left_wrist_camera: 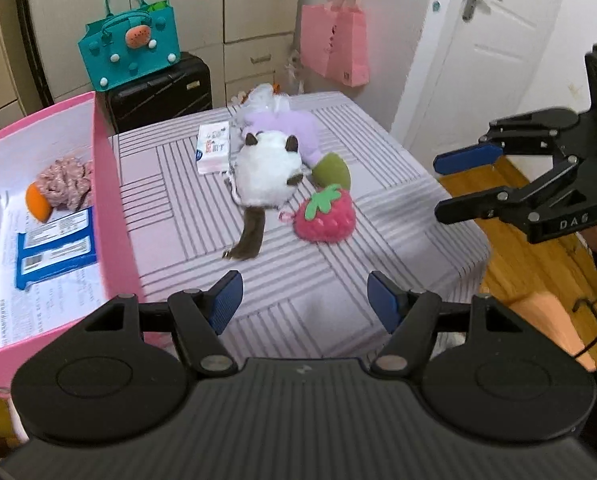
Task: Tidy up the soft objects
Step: 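Move the left gripper back toward the plush toys on the table, then close the left gripper on the red strawberry plush while the right gripper grasps the green sponge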
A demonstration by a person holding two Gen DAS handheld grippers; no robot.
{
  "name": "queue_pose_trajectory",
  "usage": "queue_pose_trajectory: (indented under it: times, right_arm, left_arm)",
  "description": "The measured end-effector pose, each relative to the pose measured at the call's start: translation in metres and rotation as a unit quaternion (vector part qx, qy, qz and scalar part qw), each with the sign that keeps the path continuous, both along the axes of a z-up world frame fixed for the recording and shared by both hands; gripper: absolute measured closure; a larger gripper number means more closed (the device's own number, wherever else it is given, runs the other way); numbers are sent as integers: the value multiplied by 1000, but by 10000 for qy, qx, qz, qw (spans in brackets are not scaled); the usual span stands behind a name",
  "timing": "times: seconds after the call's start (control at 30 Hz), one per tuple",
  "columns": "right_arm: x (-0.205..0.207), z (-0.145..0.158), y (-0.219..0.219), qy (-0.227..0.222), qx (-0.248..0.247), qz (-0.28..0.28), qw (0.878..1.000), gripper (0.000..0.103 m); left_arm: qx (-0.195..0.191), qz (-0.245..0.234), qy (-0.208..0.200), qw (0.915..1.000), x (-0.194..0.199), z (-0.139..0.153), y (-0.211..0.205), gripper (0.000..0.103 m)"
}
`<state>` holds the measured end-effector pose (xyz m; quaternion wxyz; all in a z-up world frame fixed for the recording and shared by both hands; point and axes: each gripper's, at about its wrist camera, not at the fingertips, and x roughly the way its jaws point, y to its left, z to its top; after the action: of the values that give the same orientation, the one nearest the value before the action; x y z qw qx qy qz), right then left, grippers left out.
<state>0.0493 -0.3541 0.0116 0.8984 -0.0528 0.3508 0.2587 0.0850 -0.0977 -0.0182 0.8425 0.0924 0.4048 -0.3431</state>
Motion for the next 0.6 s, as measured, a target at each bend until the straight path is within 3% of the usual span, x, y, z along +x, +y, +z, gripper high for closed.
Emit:
queue_pose_trajectory:
  times: [0.3, 0.6]
  right_arm:
    - [32, -36, -21, -799, -125, -163, 9966, 43]
    - [70, -71, -34, -415, 77, -386, 9984, 42]
  left_arm:
    - [-413, 331, -267, 9982, 24, -40, -28, 35]
    - [-951, 145, -333, 9948, 36, -63, -42, 35]
